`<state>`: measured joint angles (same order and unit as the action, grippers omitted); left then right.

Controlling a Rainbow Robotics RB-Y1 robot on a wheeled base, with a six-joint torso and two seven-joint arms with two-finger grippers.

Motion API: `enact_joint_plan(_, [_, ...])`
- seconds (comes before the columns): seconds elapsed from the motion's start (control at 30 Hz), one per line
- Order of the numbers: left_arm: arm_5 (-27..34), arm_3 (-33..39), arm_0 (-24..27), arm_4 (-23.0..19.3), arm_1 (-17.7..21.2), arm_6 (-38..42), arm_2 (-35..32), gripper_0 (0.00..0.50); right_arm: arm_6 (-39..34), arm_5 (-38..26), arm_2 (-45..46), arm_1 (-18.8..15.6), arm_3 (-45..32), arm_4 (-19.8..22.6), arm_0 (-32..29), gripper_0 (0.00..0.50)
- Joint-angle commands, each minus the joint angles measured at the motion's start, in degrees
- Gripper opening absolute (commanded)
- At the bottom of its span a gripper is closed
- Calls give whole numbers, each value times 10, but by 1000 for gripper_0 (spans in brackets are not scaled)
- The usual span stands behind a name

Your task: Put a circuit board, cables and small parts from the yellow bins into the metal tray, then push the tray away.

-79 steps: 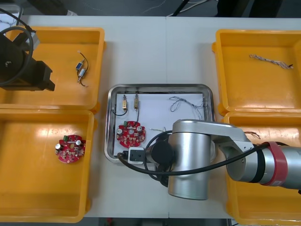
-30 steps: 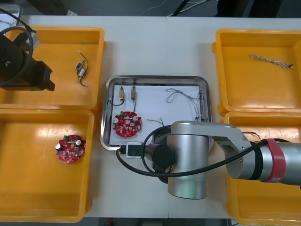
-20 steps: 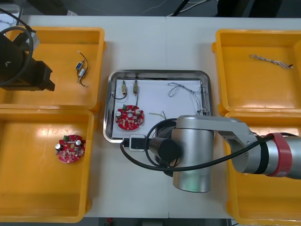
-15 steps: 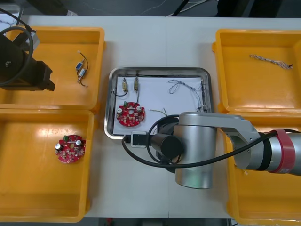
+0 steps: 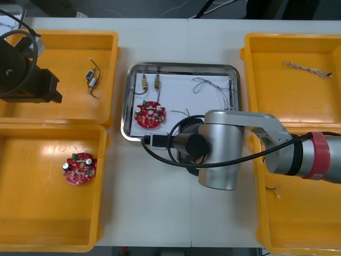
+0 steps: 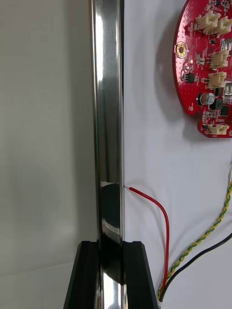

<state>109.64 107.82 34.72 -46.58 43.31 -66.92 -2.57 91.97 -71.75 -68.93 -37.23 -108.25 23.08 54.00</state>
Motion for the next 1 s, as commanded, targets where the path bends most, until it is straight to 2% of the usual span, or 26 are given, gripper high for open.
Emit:
enact_joint_plan(0.03, [4, 18, -11, 5, 25, 32, 6, 500, 7, 17, -8, 0, 16, 6, 38, 0])
enact_joint_plan(0.33, [4, 18, -11, 5, 25, 32, 6, 500, 19, 37, -8, 1, 52, 33, 71, 0])
enact_joint_plan(0.73, [4, 18, -11, 5, 25, 32, 6, 500, 41, 50, -8, 8, 88, 34, 101, 0])
enact_joint_plan(1.0, [4, 18, -11, 5, 25, 32, 6, 500, 58, 82, -8, 8, 114, 36, 116, 0])
